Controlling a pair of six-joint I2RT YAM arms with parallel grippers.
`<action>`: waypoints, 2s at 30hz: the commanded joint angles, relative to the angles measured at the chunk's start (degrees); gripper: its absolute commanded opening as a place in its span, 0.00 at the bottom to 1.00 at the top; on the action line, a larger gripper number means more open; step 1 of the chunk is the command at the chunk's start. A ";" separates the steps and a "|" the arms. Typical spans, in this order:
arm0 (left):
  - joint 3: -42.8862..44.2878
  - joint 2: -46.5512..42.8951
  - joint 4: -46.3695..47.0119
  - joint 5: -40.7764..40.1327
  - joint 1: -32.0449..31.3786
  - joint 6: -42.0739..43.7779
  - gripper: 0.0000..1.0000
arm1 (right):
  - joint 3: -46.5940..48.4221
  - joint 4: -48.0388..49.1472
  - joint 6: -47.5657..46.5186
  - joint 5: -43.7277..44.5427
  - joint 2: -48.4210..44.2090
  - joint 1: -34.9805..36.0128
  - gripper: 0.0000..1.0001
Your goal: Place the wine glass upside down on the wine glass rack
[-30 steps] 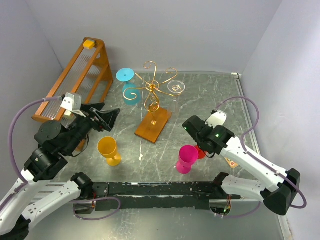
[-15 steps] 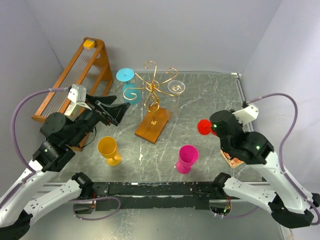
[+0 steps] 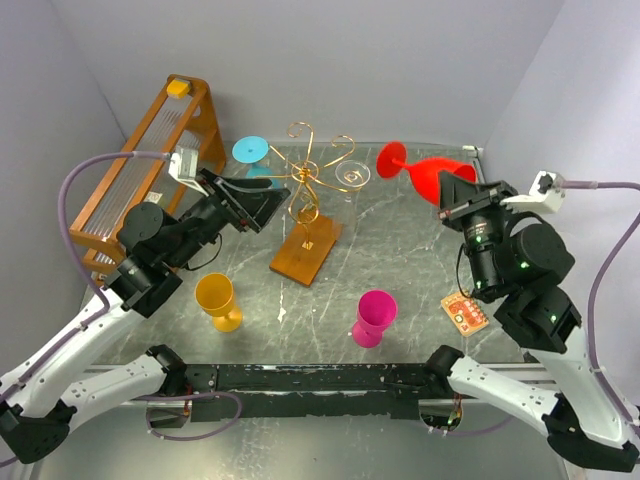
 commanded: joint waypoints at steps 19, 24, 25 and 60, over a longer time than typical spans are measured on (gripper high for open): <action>-3.13 5.59 25.48 -2.87 0.18 -23.83 0.87 | -6.75 43.72 1.92 -25.01 9.53 -0.12 0.00; -2.85 6.59 28.04 -5.52 0.22 -19.54 0.87 | -9.01 47.84 4.55 -28.14 11.35 -0.10 0.00; -2.29 6.80 26.45 -5.75 0.21 -19.32 0.87 | -9.32 48.29 4.86 -28.63 11.69 -0.12 0.00; -2.41 11.43 38.43 -27.18 0.22 -29.70 0.55 | -13.84 54.10 20.59 -47.53 18.99 -0.09 0.00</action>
